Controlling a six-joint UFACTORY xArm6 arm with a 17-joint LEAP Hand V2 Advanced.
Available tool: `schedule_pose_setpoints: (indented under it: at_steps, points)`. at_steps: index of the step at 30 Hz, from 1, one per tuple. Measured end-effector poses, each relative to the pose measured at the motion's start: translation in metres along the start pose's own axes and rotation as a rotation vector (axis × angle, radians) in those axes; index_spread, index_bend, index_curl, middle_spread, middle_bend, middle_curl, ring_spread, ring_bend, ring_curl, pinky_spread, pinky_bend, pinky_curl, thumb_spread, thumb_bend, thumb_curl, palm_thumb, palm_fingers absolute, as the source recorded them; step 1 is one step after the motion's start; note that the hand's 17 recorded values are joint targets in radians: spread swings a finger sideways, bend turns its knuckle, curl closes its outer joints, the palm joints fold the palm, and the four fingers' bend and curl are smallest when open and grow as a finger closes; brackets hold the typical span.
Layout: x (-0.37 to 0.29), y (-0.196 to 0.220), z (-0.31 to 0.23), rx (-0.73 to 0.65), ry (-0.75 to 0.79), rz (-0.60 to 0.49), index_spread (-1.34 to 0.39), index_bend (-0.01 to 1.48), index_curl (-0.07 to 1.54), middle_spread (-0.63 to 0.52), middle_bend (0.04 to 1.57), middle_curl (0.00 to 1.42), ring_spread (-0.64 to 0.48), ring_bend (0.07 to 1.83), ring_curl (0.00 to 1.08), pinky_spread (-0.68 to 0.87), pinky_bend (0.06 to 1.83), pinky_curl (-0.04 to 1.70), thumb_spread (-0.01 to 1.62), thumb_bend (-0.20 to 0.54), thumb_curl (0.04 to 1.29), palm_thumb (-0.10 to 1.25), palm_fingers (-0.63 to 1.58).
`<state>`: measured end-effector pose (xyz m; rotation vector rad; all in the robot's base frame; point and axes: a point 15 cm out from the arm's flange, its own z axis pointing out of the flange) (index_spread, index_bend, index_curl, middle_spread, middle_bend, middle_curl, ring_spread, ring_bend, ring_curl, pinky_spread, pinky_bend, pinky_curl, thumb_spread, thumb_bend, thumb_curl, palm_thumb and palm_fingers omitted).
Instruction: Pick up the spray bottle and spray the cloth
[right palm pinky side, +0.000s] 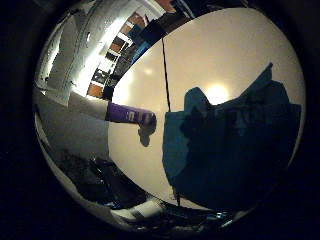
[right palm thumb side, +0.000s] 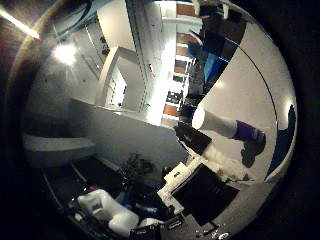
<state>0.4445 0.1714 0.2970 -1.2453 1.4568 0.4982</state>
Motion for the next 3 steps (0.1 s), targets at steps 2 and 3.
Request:
schedule_pose_setpoints:
  at_steps: [2, 3]
  points:
    - [0.0059, 0.0010, -0.0031, 0.004, 0.007, 0.009, -0.22, 0.18, 0.37, -0.02, 0.34, 0.43, 0.02, 0.71, 0.33, 0.37, 0.57, 0.31, 1.00, -0.025, 0.40, 0.70, 0.30]
    - [0.0065, 0.0014, -0.0033, 0.003, 0.007, 0.009, -0.22, 0.18, 0.37, -0.02, 0.34, 0.43, 0.02, 0.71, 0.33, 0.37, 0.57, 0.30, 1.00, -0.025, 0.40, 0.70, 0.30]
